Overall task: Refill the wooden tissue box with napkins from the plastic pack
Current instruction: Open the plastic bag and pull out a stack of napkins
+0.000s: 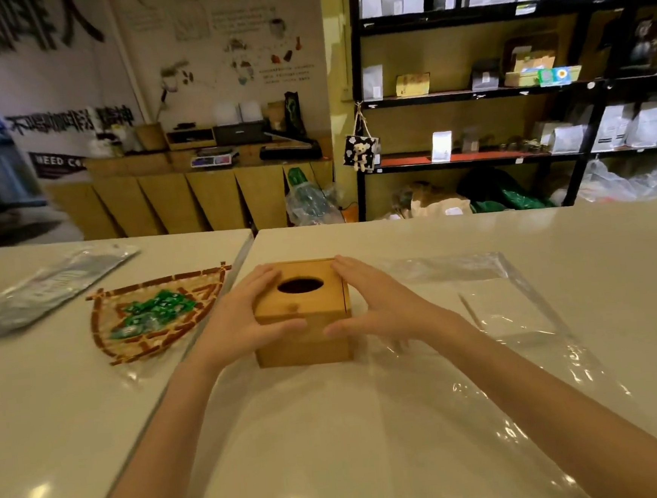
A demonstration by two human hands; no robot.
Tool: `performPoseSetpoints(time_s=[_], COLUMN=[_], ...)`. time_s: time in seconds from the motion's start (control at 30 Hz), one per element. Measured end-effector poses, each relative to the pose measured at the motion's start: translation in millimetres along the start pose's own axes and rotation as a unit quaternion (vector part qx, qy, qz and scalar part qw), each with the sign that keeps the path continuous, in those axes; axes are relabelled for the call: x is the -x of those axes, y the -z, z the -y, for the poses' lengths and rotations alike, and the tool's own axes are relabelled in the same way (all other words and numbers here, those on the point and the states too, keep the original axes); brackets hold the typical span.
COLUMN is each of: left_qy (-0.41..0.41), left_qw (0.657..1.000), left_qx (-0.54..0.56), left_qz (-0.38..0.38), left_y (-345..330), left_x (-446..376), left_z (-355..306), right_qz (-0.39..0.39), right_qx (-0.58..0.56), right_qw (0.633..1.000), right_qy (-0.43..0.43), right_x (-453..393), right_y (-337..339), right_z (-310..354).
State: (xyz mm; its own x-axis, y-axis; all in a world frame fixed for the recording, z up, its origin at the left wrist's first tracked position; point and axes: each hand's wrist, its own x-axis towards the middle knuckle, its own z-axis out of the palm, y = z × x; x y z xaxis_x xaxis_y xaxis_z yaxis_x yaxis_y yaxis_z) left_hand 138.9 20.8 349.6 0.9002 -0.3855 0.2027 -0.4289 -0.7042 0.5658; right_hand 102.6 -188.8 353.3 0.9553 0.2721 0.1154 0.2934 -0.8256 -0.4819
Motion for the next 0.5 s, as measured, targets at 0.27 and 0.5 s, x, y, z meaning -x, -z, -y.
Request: performPoseSetpoints(time_s=[0.27,0.5], left_qy=[0.006,0.023], left_qw=[0.998,0.994], left_qx=[0.065,0.105], left_qz=[0.005,-0.028], left_y=[8,15], left_x=[-10,-21], left_z=[17,17], right_qz=[-0.003,-0.075], right_qx=[0.082,0.049], right_qw=[0.996,0.996], right_qy=[0.02,-0.005], right_x=[-15,-22], right_y=[8,13], right_z=[-9,-2])
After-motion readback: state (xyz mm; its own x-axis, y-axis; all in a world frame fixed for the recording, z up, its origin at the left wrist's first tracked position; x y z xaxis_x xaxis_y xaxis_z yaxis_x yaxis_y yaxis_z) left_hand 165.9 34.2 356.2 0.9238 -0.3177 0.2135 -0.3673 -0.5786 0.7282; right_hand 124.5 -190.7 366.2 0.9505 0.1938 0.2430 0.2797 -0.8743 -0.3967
